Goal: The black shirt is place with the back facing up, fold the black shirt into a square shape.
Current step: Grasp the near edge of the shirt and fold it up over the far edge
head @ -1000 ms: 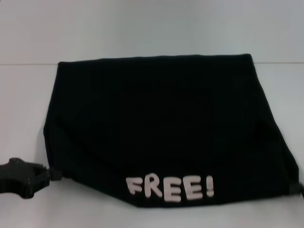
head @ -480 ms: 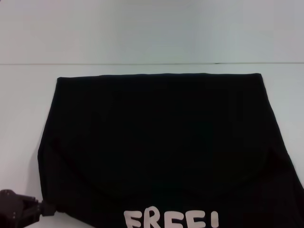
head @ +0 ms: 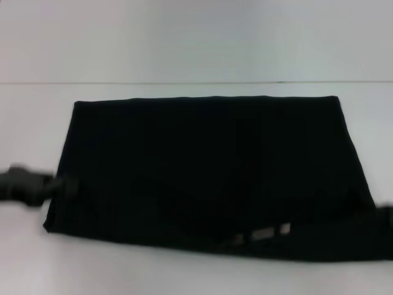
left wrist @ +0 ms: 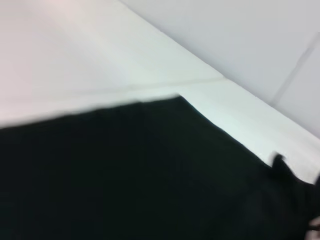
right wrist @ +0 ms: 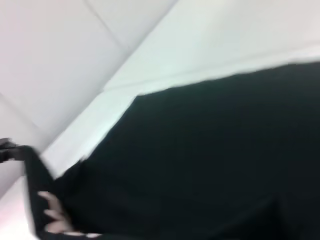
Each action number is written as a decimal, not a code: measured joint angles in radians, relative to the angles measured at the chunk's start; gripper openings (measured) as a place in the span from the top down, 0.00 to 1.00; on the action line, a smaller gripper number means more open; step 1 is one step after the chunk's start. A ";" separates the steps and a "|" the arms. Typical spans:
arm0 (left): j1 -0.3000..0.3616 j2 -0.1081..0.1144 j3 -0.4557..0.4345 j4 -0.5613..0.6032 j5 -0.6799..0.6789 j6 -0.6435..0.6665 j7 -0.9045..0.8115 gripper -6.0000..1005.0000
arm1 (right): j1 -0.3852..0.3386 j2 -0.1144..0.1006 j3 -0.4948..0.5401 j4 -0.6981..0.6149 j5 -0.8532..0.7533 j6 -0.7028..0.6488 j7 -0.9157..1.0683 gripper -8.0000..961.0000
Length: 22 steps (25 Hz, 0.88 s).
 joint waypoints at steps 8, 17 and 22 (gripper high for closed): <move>-0.177 0.041 0.122 -0.205 0.007 -0.437 -0.088 0.99 | 0.194 -0.019 -0.080 0.104 -0.011 0.336 0.102 0.96; -0.244 0.032 0.245 -0.305 0.004 -0.800 -0.122 0.99 | 0.342 -0.009 -0.144 0.241 -0.013 0.708 0.122 0.96; -0.258 0.029 0.266 -0.325 0.002 -0.883 -0.122 0.99 | 0.397 -0.008 -0.170 0.269 -0.012 0.810 0.123 0.96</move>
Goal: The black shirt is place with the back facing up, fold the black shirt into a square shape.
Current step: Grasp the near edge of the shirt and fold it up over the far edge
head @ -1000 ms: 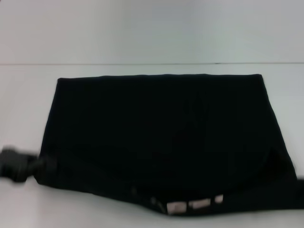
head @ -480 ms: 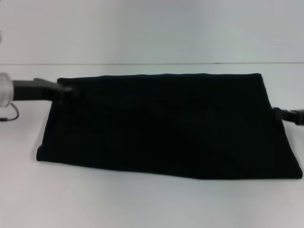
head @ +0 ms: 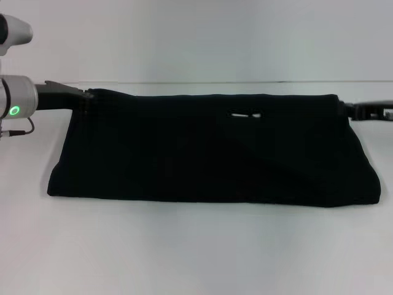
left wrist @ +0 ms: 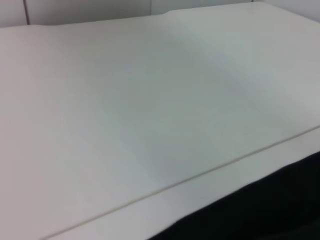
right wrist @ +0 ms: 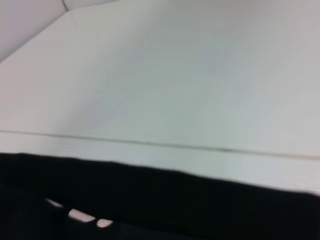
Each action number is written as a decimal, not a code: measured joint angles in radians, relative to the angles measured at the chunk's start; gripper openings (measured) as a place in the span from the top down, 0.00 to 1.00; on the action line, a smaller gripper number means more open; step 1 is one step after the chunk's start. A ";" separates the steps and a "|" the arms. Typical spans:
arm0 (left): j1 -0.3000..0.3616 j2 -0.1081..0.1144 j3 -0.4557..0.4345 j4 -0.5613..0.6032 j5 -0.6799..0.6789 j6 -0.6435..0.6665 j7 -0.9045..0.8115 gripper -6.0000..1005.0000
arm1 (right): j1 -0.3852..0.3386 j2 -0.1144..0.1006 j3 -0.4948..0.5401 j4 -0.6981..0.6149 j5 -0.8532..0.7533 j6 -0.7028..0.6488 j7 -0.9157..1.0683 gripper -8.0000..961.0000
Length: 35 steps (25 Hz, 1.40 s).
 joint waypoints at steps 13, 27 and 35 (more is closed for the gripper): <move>-0.018 0.002 0.019 0.005 0.000 -0.104 -0.026 0.99 | 0.066 -0.018 -0.008 -0.008 0.004 0.075 0.065 0.96; -0.031 0.005 0.020 -0.002 0.000 -0.145 -0.038 0.99 | 0.077 -0.025 -0.020 -0.005 0.011 0.103 0.068 0.96; -0.032 -0.015 0.023 -0.004 0.001 -0.198 -0.039 0.99 | 0.083 -0.019 -0.032 0.002 0.009 0.122 0.069 0.92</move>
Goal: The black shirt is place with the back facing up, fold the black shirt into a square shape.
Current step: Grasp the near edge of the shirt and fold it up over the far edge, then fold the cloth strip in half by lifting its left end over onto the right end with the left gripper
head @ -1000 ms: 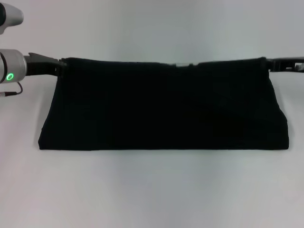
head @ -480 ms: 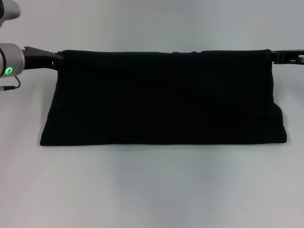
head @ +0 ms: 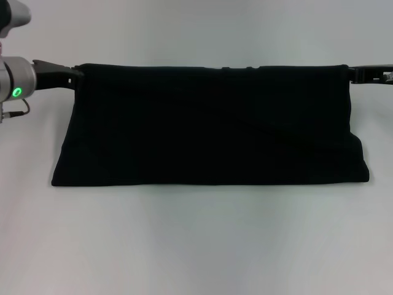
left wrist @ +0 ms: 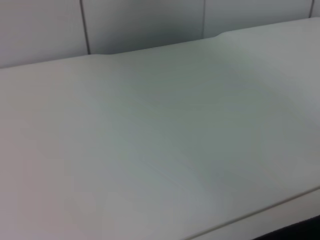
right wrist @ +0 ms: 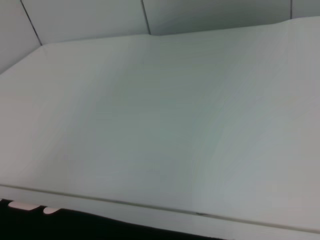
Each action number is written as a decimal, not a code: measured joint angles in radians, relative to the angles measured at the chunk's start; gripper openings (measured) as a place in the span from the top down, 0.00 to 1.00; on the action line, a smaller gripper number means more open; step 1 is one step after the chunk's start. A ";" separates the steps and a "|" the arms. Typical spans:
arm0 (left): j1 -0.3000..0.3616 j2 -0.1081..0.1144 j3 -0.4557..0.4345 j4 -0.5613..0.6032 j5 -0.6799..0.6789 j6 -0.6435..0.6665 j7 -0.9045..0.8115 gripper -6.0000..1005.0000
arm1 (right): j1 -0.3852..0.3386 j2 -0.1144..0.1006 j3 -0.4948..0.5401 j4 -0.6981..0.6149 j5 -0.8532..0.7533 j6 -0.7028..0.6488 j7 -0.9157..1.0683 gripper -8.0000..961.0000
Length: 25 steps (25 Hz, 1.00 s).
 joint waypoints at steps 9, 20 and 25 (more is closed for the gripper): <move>0.002 -0.039 0.031 -0.019 -0.002 -0.147 -0.014 0.92 | -0.015 0.004 -0.043 -0.013 0.001 0.046 0.002 0.81; 0.068 -0.034 0.031 0.106 -0.014 0.011 -0.224 0.49 | -0.066 -0.011 -0.034 -0.110 0.095 -0.167 0.014 0.37; 0.153 -0.027 0.027 0.281 -0.072 0.478 -0.253 0.28 | -0.132 -0.010 -0.040 -0.134 0.234 -0.405 0.001 0.27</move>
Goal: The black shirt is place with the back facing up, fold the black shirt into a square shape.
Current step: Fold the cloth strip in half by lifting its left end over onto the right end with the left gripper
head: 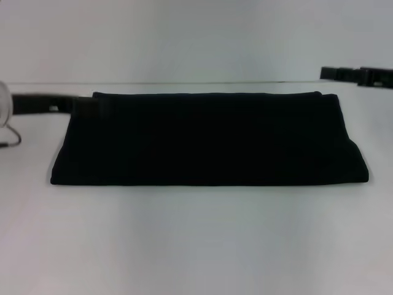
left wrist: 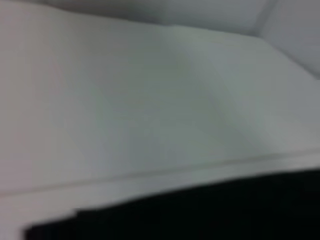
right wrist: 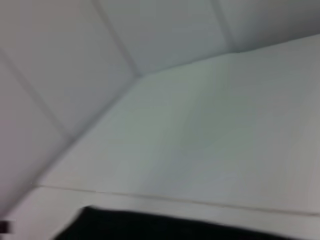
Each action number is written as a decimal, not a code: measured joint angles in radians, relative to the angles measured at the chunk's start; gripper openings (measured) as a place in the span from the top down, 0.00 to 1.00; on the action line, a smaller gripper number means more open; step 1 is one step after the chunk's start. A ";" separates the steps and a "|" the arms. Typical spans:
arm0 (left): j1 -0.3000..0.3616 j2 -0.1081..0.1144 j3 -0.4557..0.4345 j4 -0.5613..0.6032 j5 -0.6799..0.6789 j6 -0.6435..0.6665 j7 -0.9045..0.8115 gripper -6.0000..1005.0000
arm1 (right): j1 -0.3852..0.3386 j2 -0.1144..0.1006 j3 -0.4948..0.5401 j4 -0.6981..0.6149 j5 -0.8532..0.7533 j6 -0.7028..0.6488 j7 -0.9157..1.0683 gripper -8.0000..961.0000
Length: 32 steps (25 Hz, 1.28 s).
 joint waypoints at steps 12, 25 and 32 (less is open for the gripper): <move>0.107 0.036 -0.090 0.049 0.016 0.441 -0.076 0.08 | -0.037 0.049 -0.160 -0.006 0.011 -0.238 -0.096 0.22; 0.072 0.056 -0.101 -0.079 0.157 0.352 -0.363 0.08 | -0.030 0.068 -0.229 -0.083 0.010 -0.335 -0.222 0.18; 0.056 0.062 -0.104 -0.150 0.160 0.297 -0.529 0.08 | -0.013 0.071 -0.233 -0.096 0.010 -0.308 -0.222 0.06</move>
